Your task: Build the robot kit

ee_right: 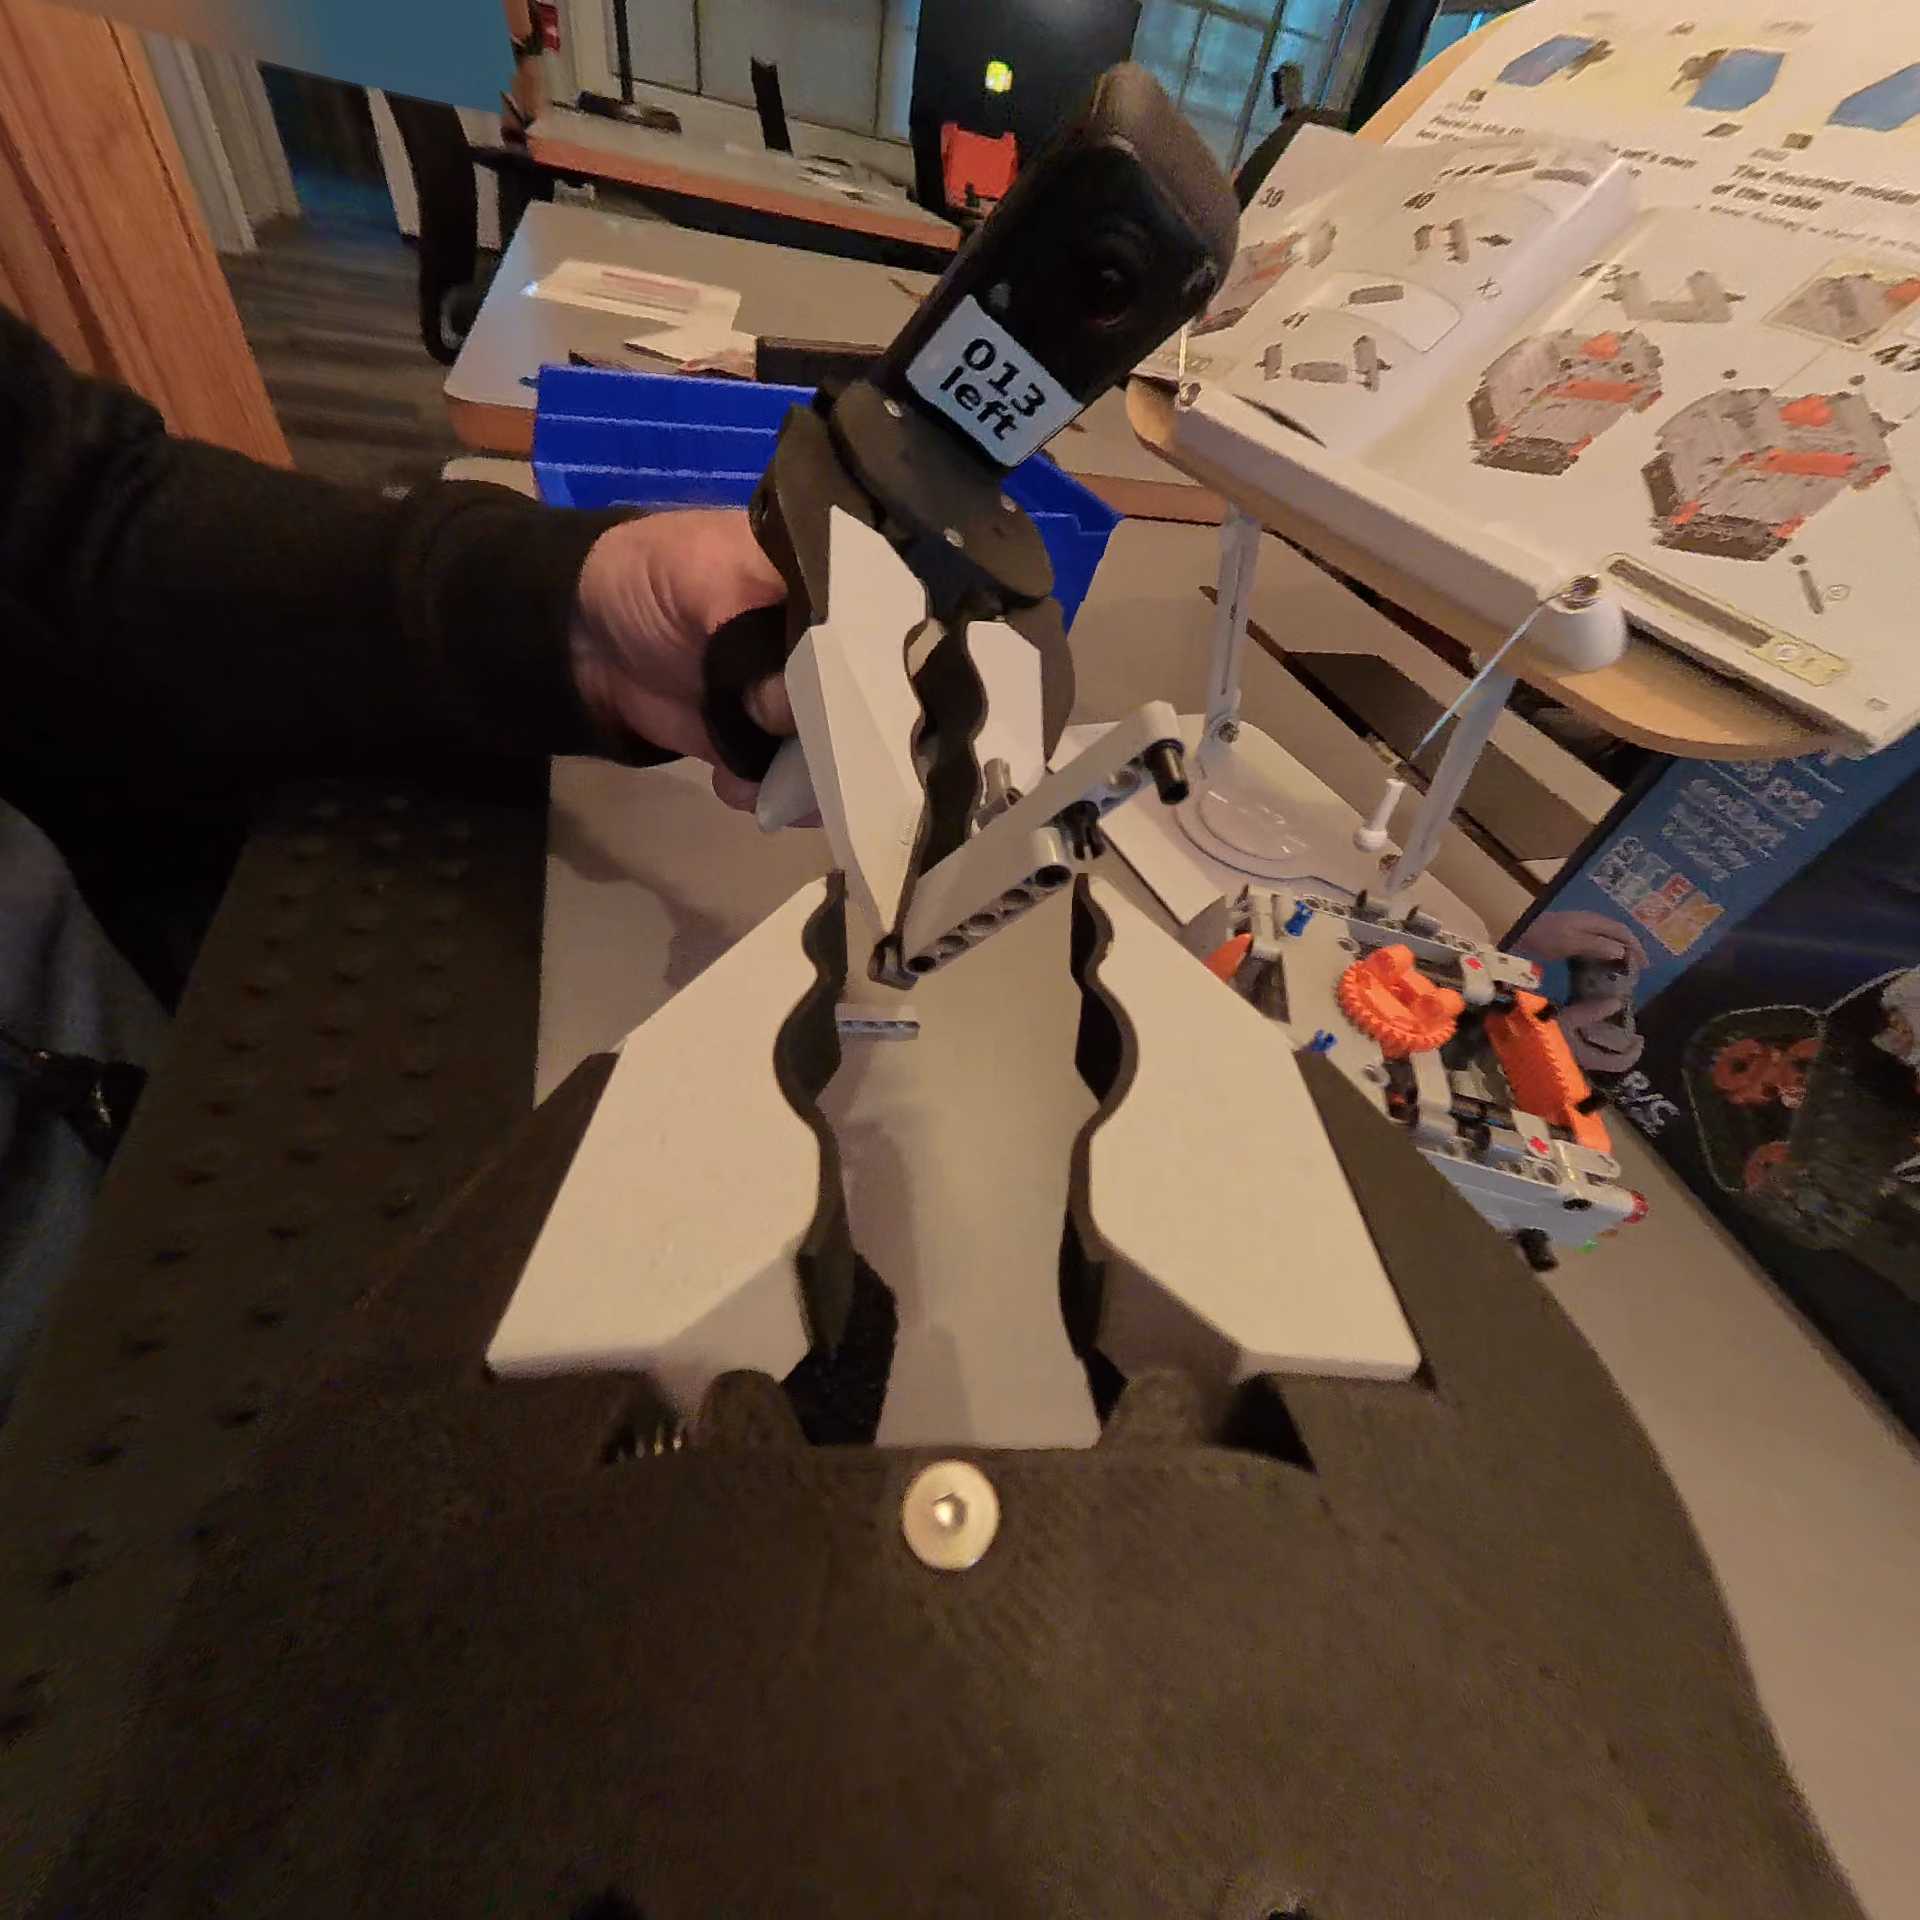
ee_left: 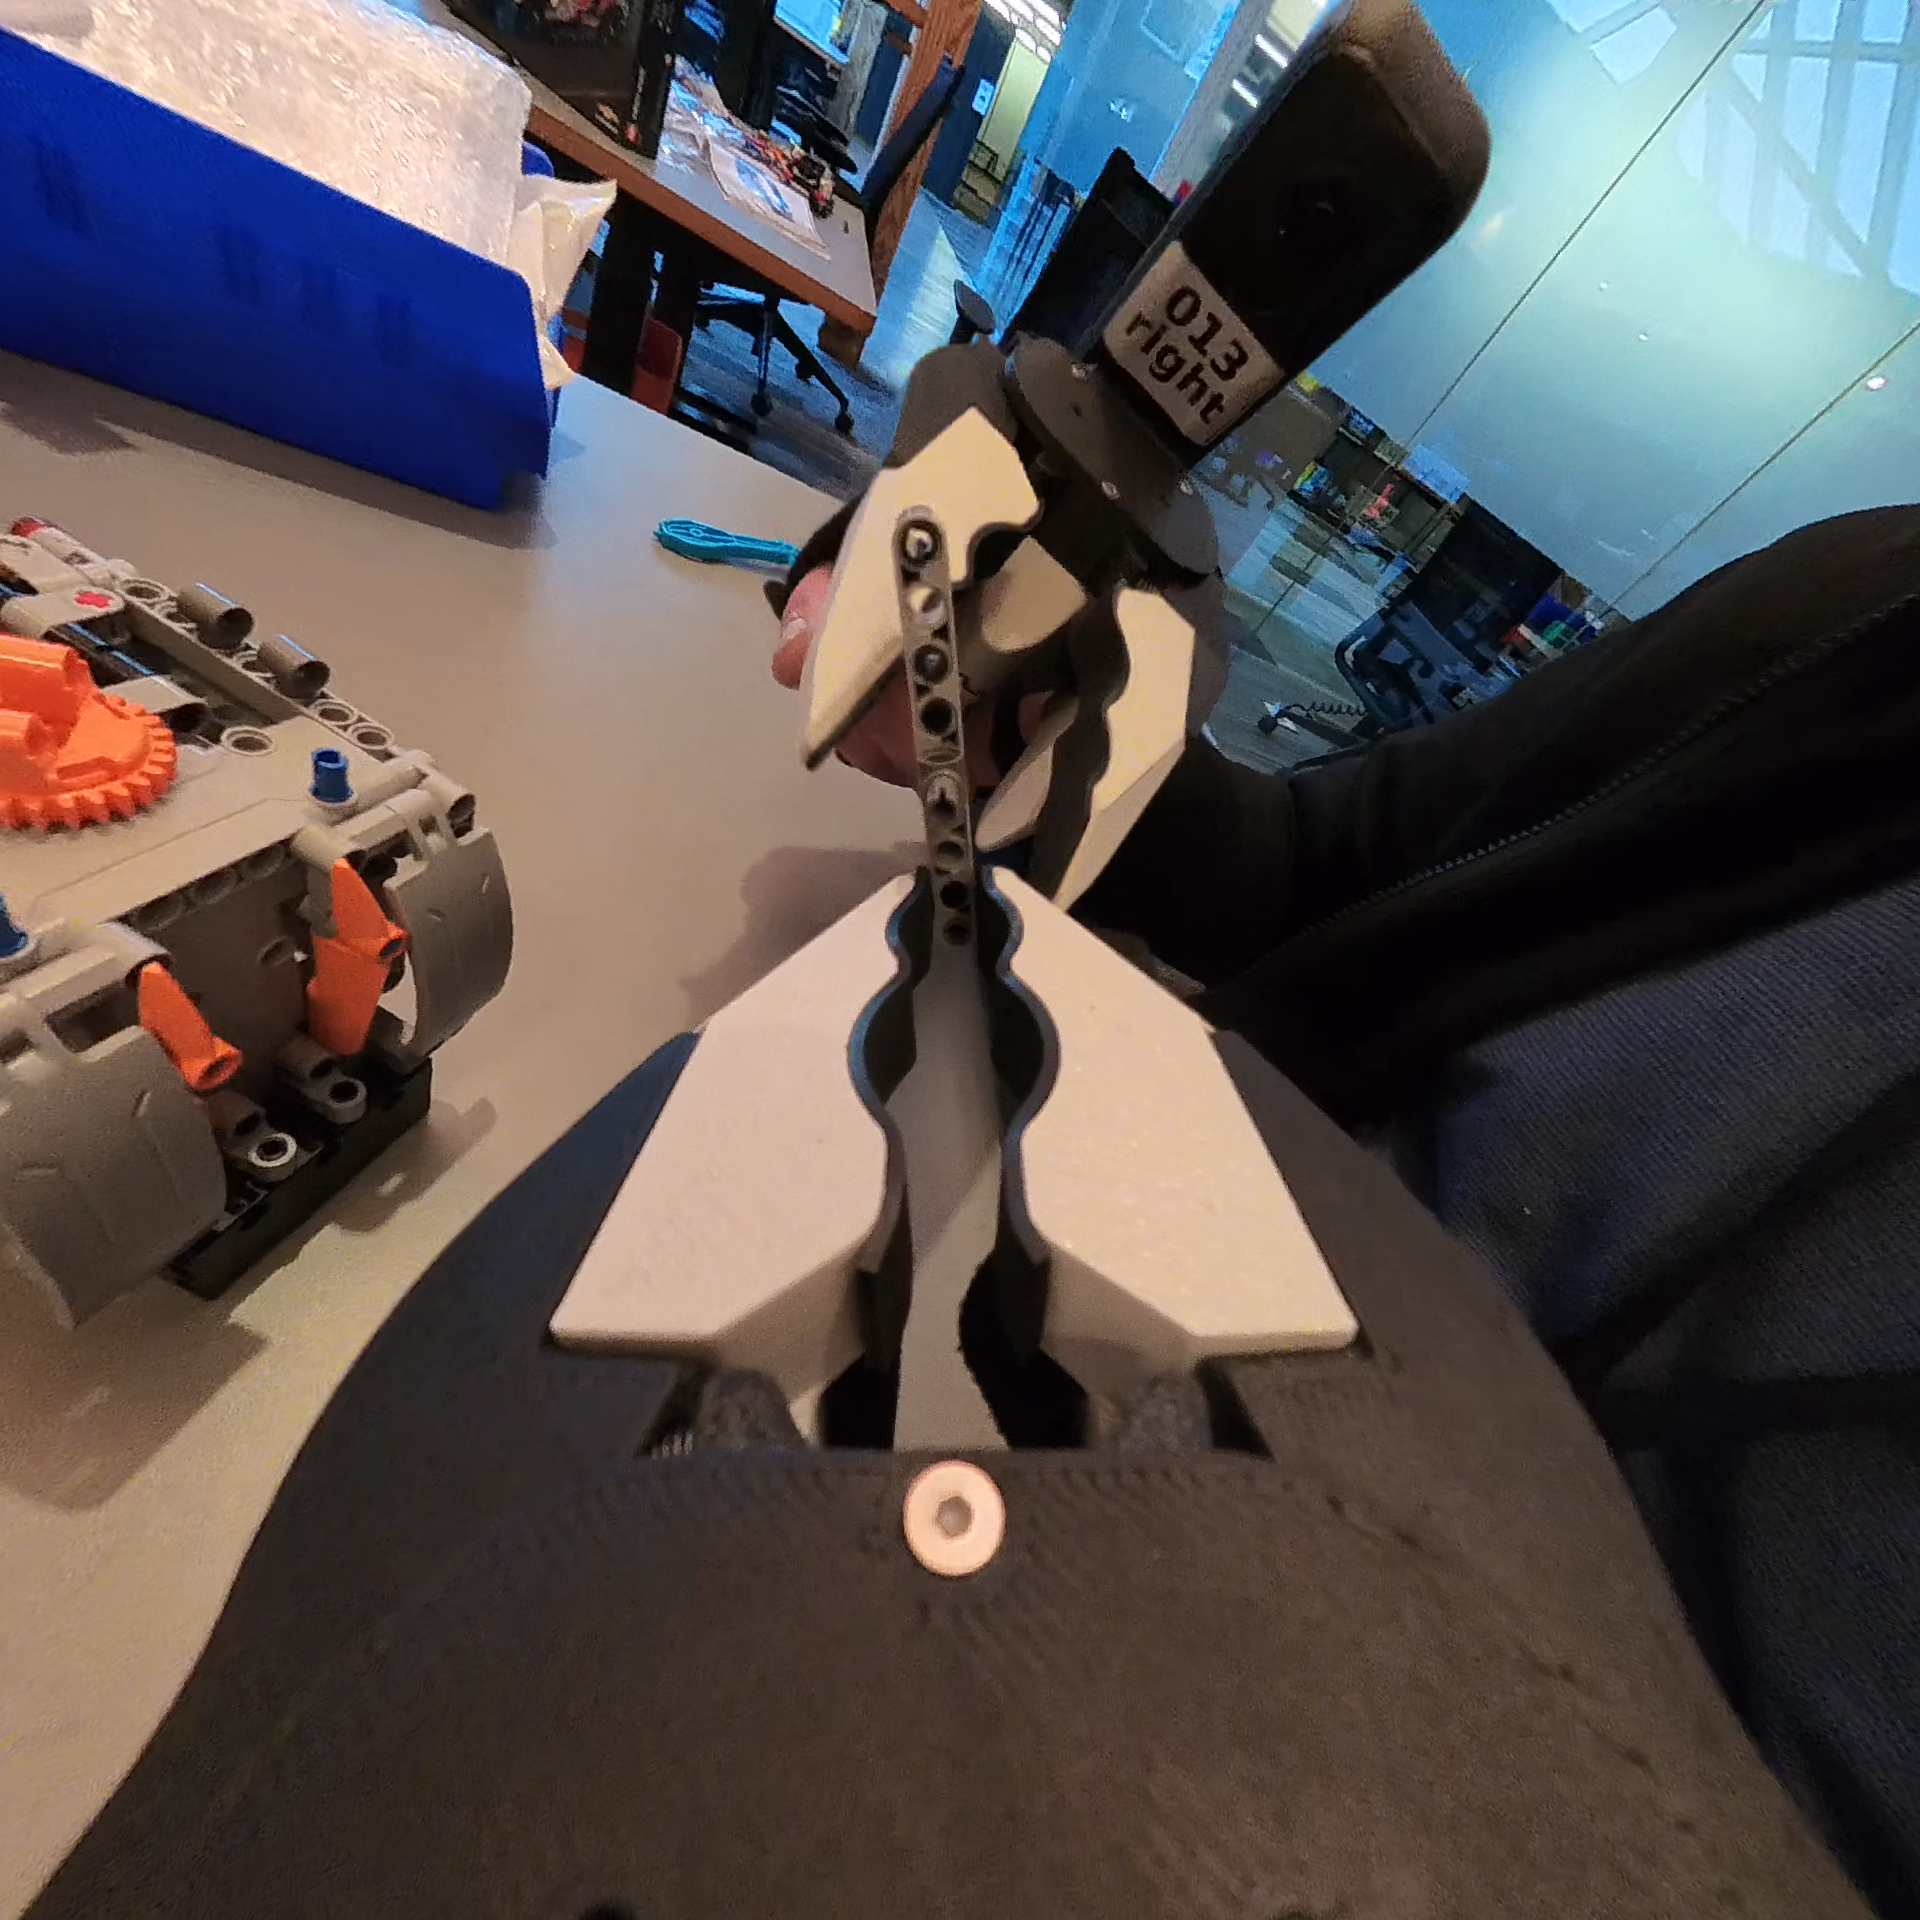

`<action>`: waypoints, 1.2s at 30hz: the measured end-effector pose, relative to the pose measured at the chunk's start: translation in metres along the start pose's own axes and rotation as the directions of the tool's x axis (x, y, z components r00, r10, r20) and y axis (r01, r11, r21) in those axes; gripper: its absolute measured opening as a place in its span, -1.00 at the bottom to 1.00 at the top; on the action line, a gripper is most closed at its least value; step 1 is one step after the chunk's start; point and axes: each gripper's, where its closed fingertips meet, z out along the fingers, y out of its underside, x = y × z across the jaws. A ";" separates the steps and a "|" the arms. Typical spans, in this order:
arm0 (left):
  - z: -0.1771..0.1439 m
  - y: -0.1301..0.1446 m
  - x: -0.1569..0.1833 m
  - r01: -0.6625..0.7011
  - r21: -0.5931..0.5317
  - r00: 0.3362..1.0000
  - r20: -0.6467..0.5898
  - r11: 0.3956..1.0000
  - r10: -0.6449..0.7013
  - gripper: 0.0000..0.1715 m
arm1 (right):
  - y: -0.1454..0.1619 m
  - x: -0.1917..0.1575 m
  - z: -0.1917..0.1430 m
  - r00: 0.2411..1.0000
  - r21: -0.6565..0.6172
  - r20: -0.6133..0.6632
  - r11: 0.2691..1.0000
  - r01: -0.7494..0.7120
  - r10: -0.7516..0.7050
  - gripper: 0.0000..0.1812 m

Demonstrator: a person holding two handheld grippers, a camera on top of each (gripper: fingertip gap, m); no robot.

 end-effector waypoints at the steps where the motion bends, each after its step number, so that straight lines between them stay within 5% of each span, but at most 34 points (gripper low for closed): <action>1: 0.000 0.001 -0.001 -0.008 -0.007 1.000 0.007 1.000 0.008 -0.94 | 0.000 -0.002 0.001 1.000 0.002 0.016 1.000 -0.019 0.019 -0.57; 8: 0.006 0.007 0.001 -0.049 -0.049 0.999 0.018 0.998 0.050 -0.93 | -0.007 -0.004 -0.007 0.967 0.074 0.152 0.973 -0.219 0.206 -0.93; 23: -0.001 0.002 -0.015 -0.119 -0.048 0.982 0.143 0.992 0.125 -0.73 | -0.009 0.016 -0.018 0.908 0.135 0.177 0.905 -0.404 0.379 -0.95; 36: 0.011 -0.005 -0.023 -0.338 -0.091 0.873 0.343 0.937 0.348 -0.71 | -0.010 0.026 -0.017 0.835 0.176 0.224 0.822 -0.541 0.502 -0.95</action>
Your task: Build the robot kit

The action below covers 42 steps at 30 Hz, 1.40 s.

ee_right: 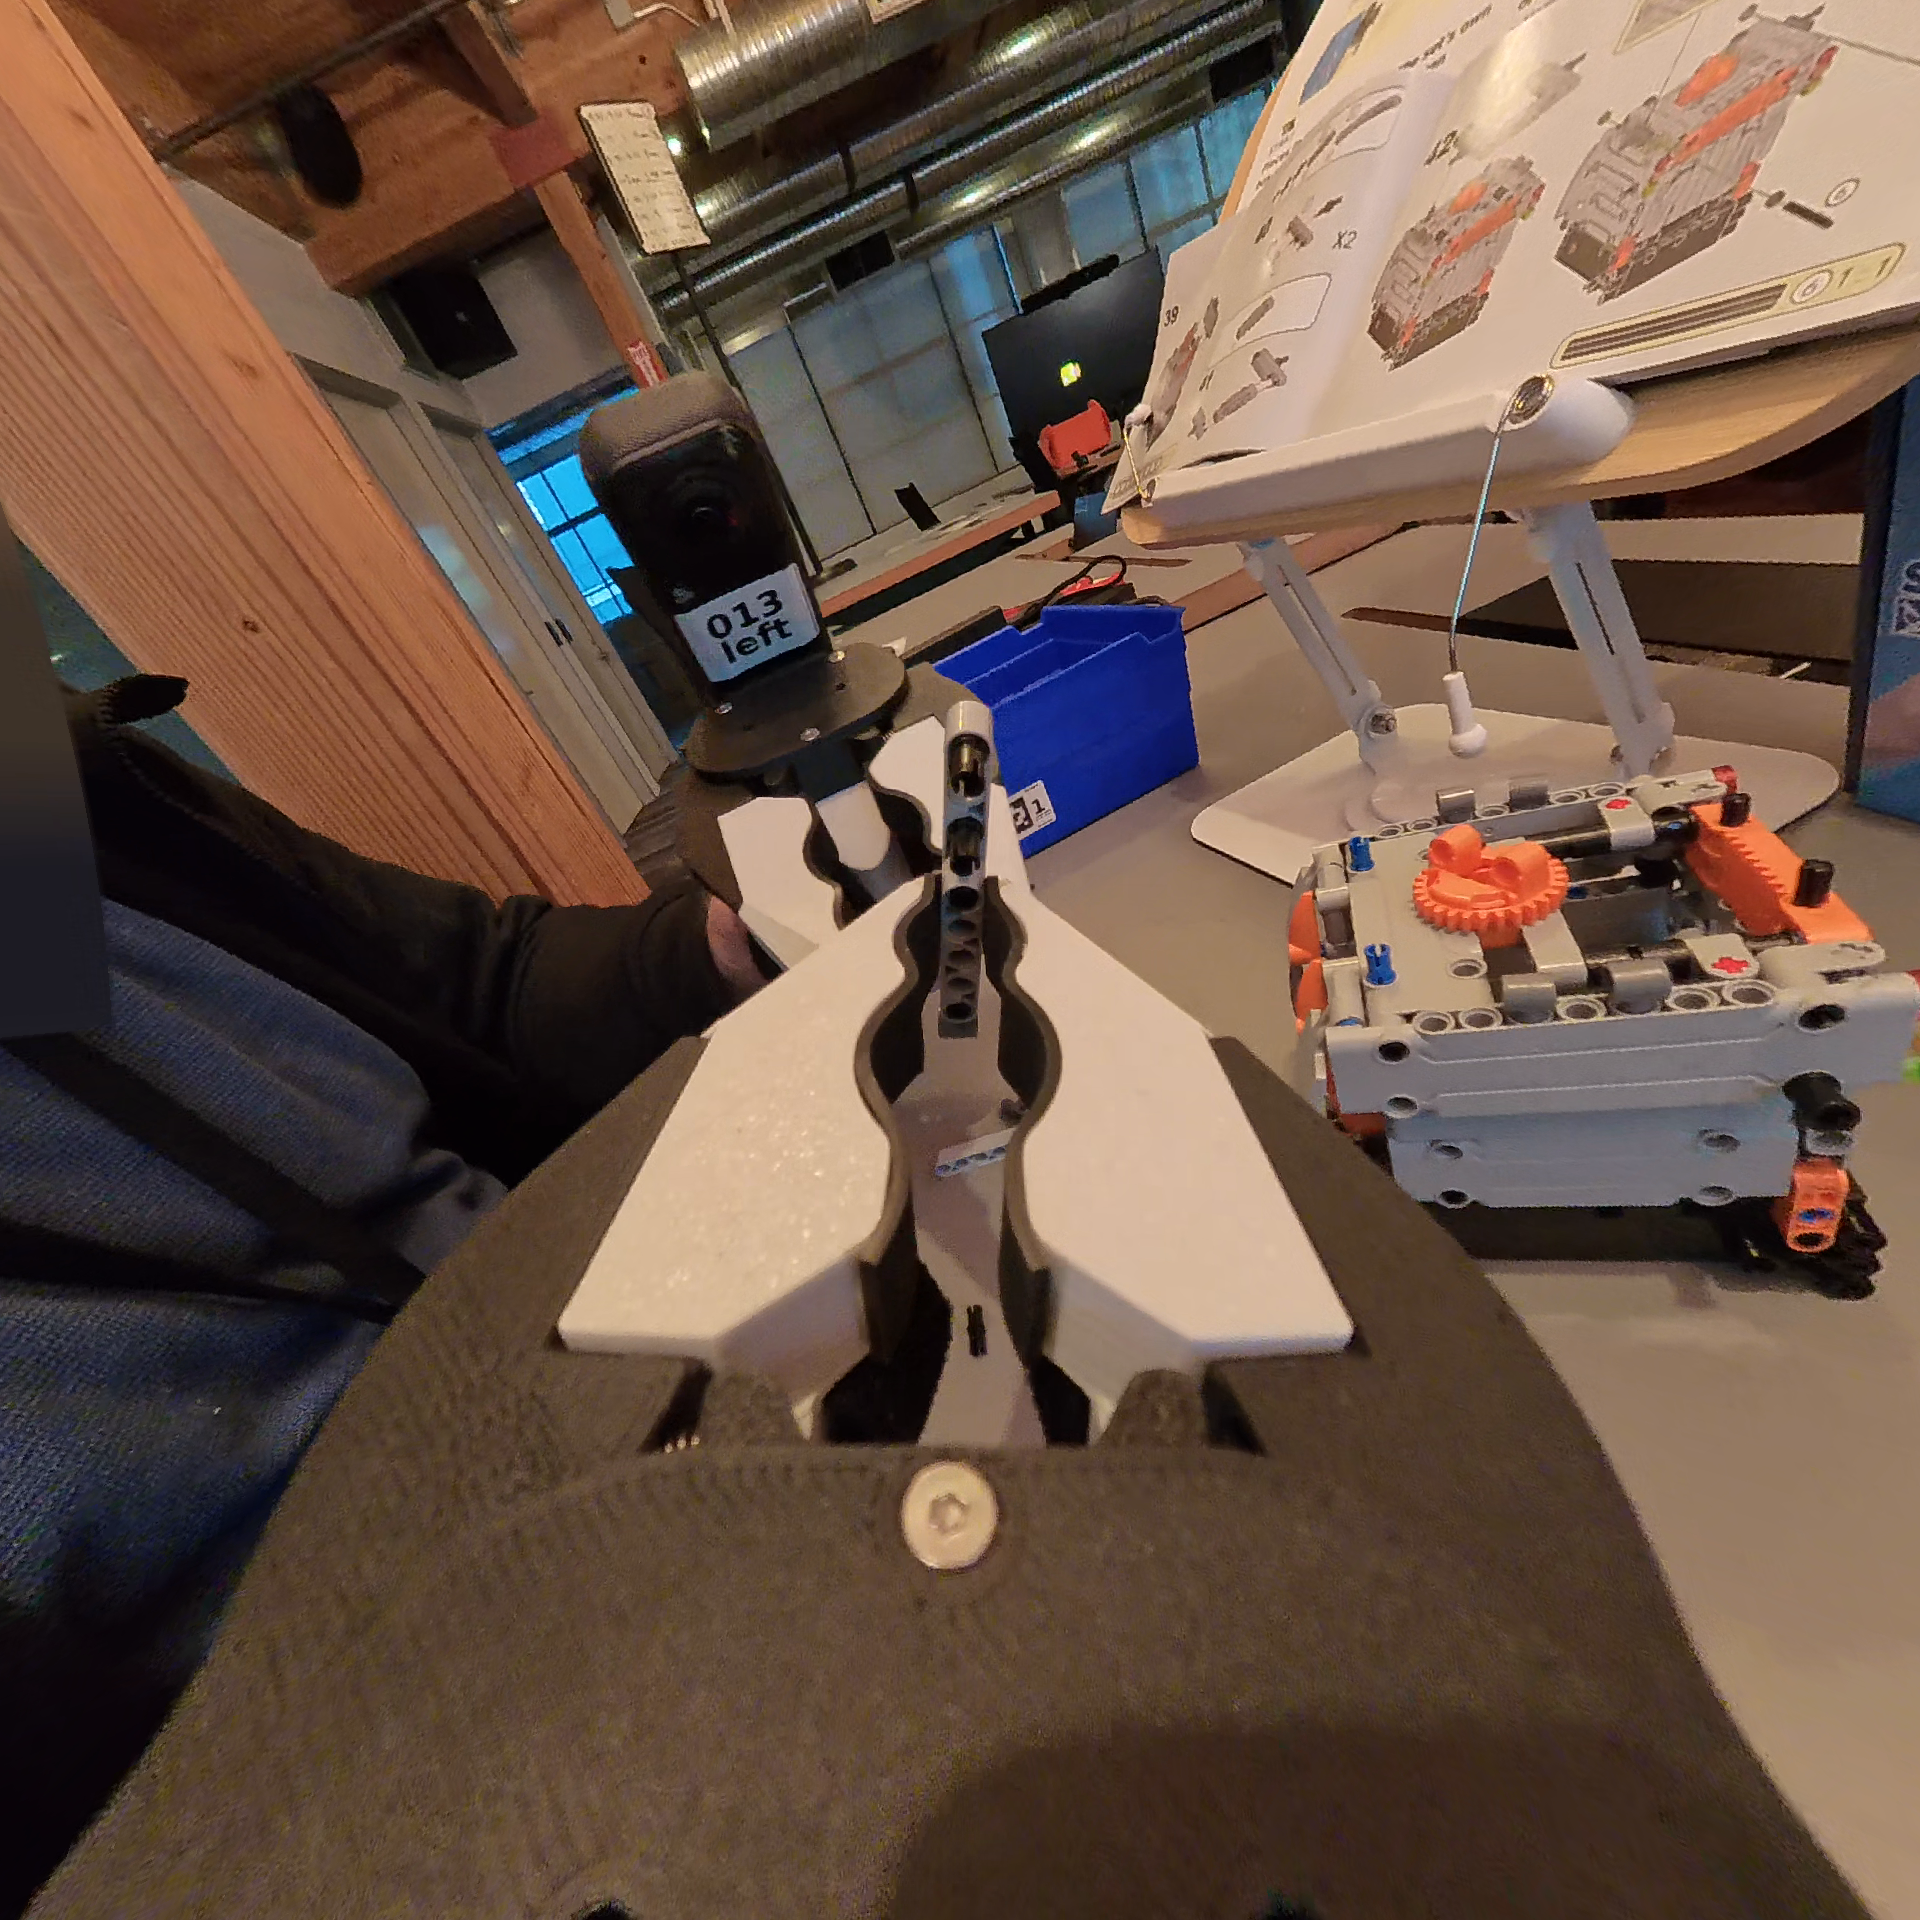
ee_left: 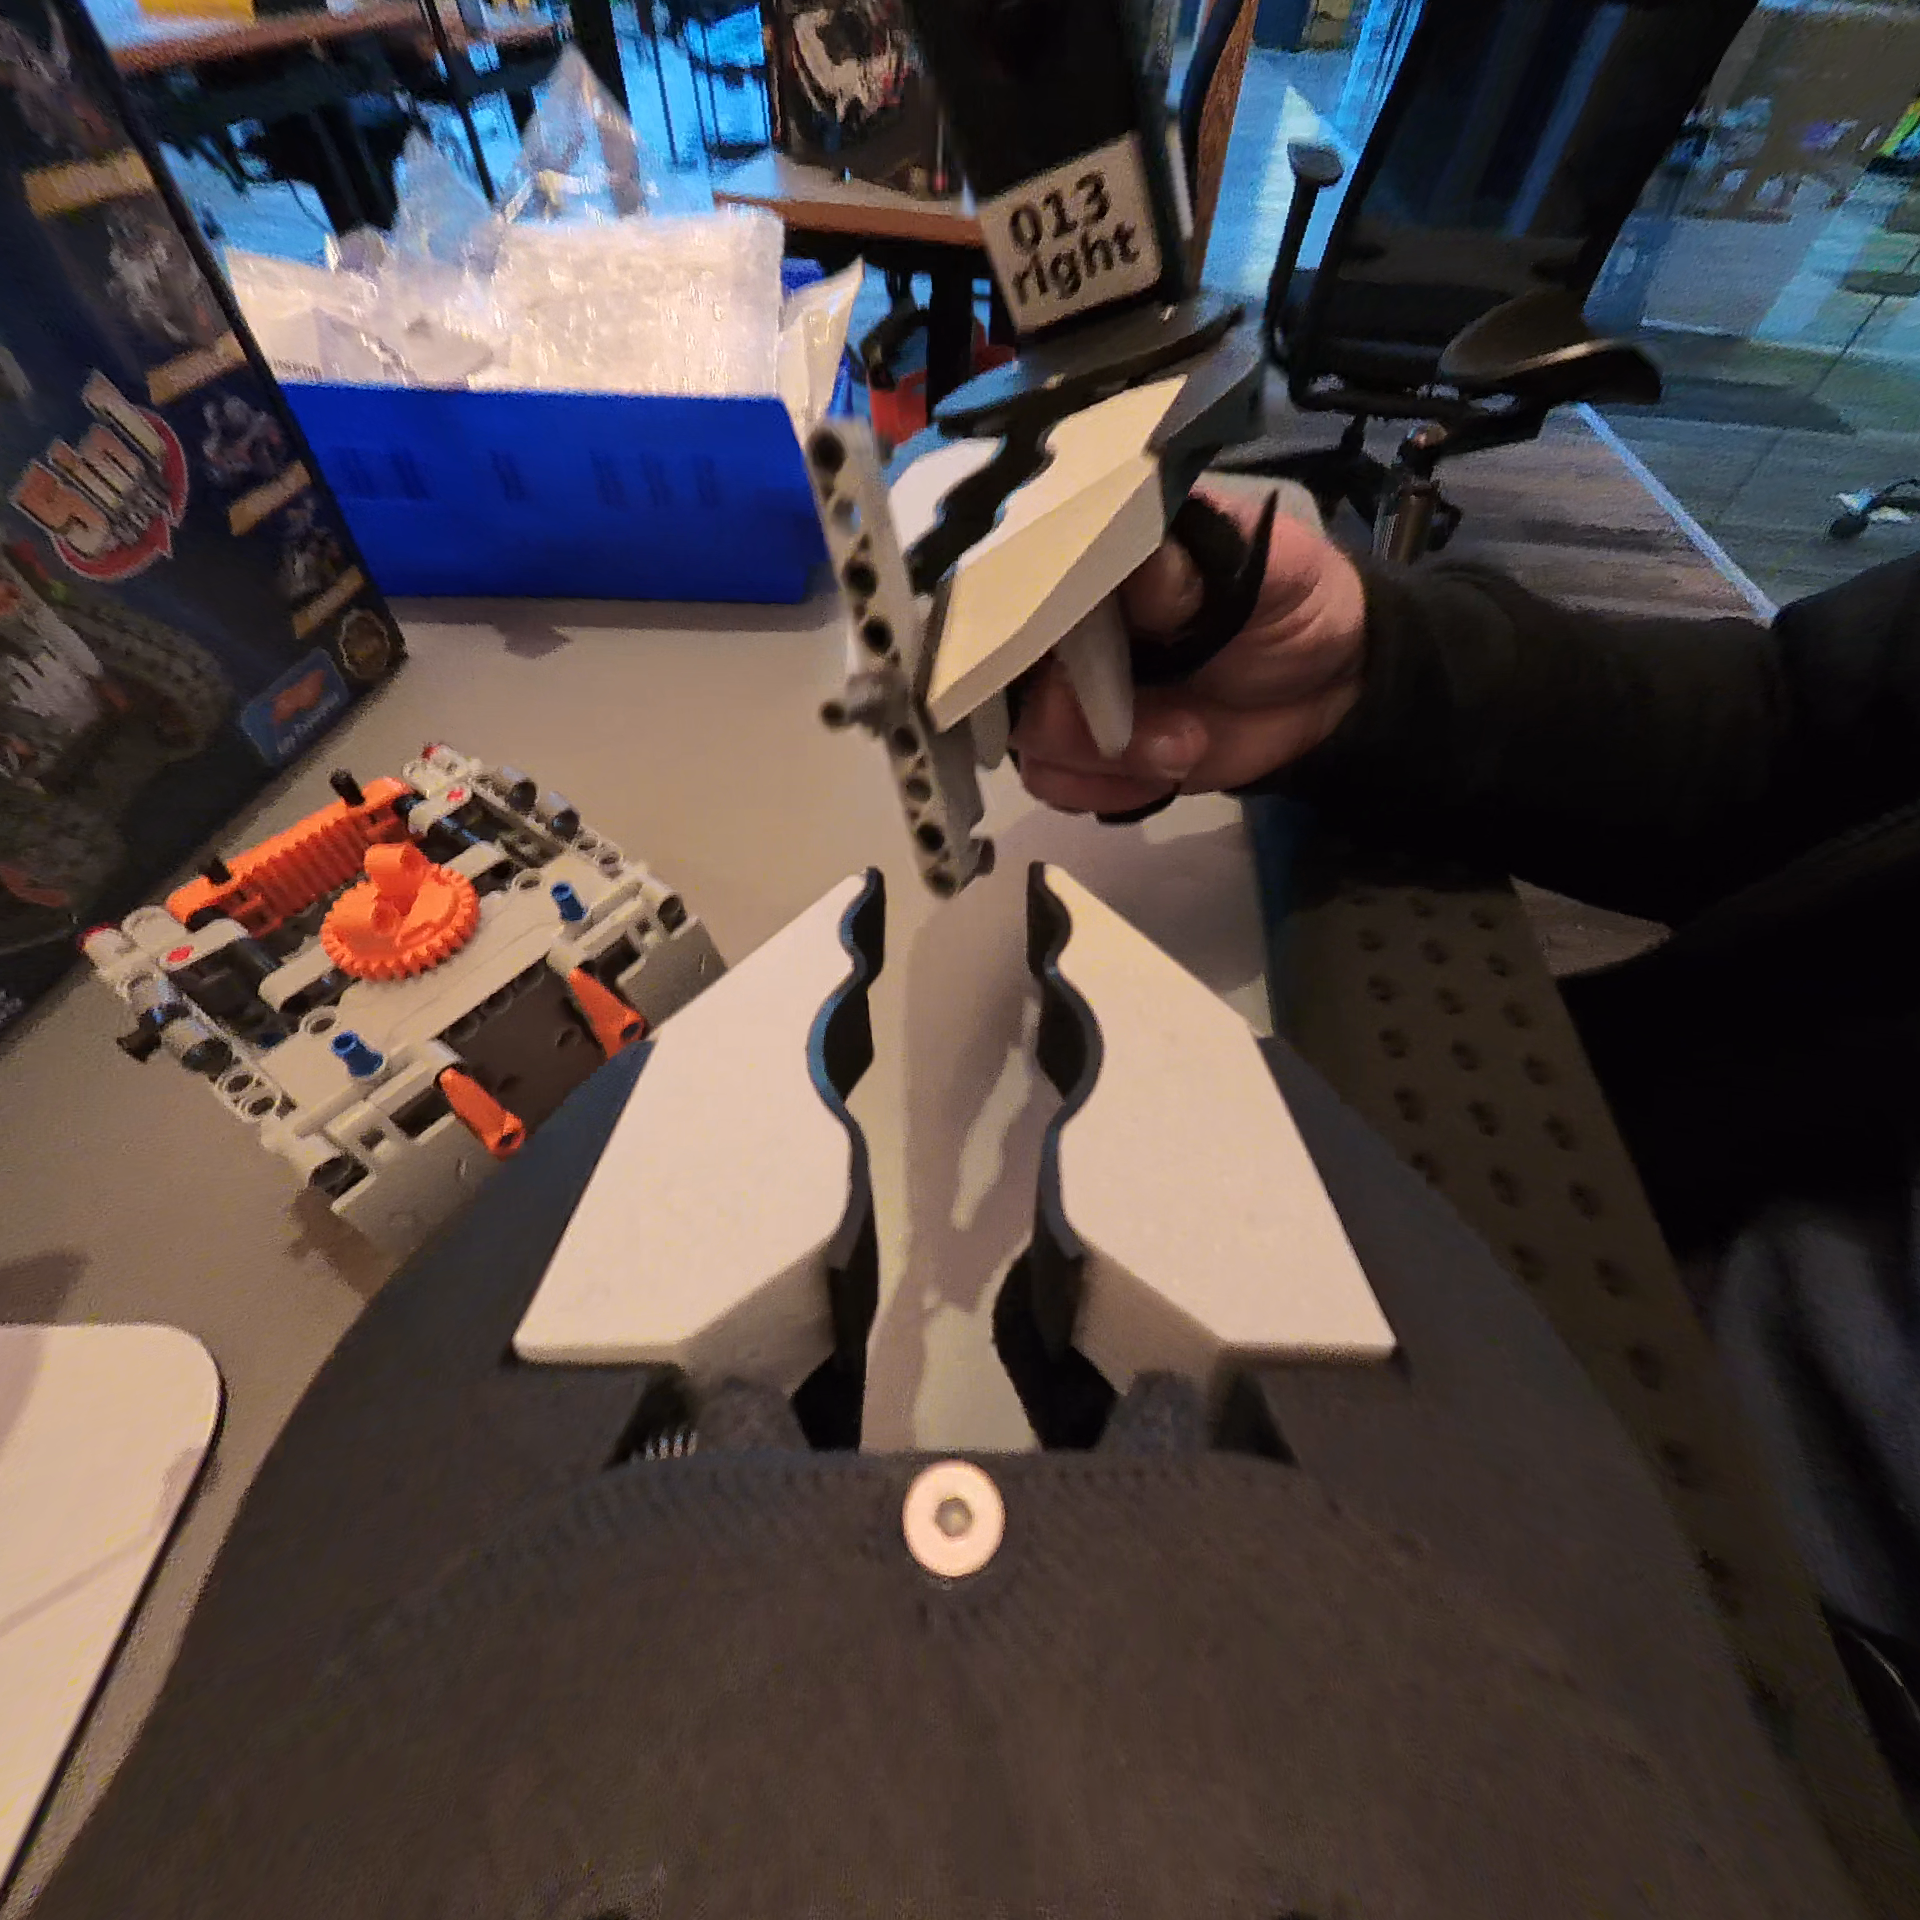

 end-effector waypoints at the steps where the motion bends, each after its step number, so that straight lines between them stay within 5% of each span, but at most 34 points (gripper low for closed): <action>1: 0.001 -0.004 0.001 -0.007 0.024 1.000 0.013 1.000 0.007 -0.76 | 0.001 -0.001 0.001 1.000 -0.007 0.003 1.000 -0.002 0.002 -0.95; 13: -0.010 0.008 0.002 0.085 -0.054 0.993 -0.083 0.995 -0.090 -0.94 | 0.002 -0.003 -0.004 0.983 -0.068 -0.065 0.983 0.169 -0.174 -0.89; 22: -0.001 0.017 0.010 0.113 -0.088 0.980 -0.152 0.990 -0.125 -0.93 | 0.016 -0.005 0.002 0.988 -0.133 -0.028 0.980 0.148 -0.153 -0.93; 26: -0.001 0.015 0.001 0.073 -0.066 0.993 -0.088 0.995 -0.079 -0.77 | 0.007 -0.001 -0.005 0.987 -0.097 -0.053 0.984 0.146 -0.152 -0.95; 36: -0.021 0.008 -0.063 -0.035 -0.052 0.954 0.297 0.998 0.049 -0.40 | -0.006 0.025 -0.024 0.984 -0.019 -0.162 0.997 0.075 -0.077 -0.95; 42: -0.033 0.027 -0.107 0.154 -0.038 0.917 0.377 0.987 -0.129 -0.23 | -0.007 0.035 -0.031 0.981 -0.004 -0.190 1.000 0.030 -0.030 -0.95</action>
